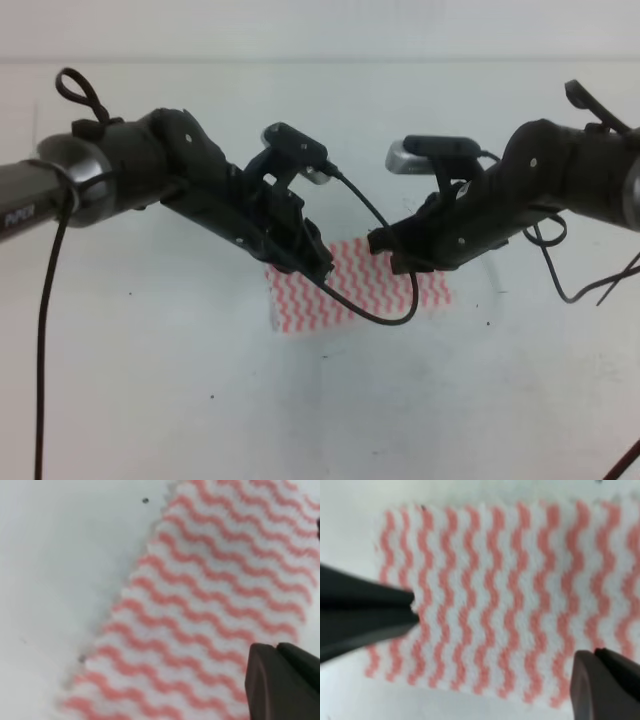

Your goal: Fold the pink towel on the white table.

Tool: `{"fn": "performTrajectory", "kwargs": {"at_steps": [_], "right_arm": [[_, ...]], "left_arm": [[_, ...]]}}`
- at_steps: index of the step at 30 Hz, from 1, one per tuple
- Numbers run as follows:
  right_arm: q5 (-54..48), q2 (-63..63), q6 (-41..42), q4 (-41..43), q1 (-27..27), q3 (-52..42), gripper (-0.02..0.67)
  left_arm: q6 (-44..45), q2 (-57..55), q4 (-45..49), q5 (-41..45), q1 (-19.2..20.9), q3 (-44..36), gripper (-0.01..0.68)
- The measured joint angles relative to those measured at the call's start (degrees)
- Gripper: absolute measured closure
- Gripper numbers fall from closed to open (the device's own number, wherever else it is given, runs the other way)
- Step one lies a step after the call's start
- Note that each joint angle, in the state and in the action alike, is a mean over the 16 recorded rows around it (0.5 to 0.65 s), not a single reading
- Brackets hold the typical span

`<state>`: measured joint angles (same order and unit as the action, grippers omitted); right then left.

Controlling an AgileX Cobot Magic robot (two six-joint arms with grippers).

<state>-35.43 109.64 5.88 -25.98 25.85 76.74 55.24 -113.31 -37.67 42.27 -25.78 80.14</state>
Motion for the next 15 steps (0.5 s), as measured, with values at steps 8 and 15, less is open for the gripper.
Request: {"fn": "performTrajectory", "kwargs": {"at_steps": [8, 15], "right_arm": [[1.5, -1.5, 0.0, 0.1, 0.0, 0.0, 0.667], [1.6, -1.6, 0.0, 0.1, 0.0, 0.0, 0.667]], "left_arm": [[-5.0, 0.8, 2.2, 4.4, 0.0, 0.0, 0.677], [-9.0, -0.4, 4.6, 7.9, 0.0, 0.0, 0.677]]}}
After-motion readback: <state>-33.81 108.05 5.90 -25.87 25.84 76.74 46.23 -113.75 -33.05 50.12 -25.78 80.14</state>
